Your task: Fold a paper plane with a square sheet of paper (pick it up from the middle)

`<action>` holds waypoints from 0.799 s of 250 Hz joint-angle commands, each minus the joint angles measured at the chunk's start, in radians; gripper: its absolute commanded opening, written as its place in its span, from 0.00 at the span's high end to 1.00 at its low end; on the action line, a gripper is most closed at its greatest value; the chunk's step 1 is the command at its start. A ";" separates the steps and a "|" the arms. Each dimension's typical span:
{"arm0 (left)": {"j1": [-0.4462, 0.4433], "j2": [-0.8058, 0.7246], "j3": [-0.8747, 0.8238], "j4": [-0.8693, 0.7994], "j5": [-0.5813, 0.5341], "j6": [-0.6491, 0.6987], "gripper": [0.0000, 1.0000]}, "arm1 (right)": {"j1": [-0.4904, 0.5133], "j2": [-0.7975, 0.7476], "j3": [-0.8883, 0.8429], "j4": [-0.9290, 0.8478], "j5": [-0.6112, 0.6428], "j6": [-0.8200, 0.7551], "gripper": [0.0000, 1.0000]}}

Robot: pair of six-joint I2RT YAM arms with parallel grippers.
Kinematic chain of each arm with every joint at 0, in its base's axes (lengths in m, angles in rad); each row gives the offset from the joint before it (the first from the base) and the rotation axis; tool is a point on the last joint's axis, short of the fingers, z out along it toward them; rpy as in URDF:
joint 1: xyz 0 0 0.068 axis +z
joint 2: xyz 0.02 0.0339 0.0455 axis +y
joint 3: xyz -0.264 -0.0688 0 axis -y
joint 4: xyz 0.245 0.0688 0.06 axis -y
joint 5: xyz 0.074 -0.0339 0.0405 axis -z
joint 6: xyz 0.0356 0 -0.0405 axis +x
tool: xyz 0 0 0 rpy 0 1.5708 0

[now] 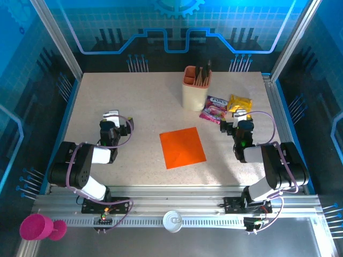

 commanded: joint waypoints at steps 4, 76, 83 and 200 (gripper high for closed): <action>-0.001 0.011 0.006 0.035 0.015 0.021 0.00 | 0.006 0.006 0.011 0.035 0.006 -0.011 0.01; 0.009 0.010 0.011 0.021 0.037 0.017 0.00 | 0.006 0.007 0.011 0.034 0.005 -0.010 0.01; 0.009 0.008 0.012 0.020 0.037 0.017 0.00 | 0.006 0.007 0.011 0.034 0.004 -0.011 0.01; 0.028 0.007 0.020 0.001 0.059 0.000 0.00 | -0.011 0.005 0.011 0.029 -0.030 -0.003 0.01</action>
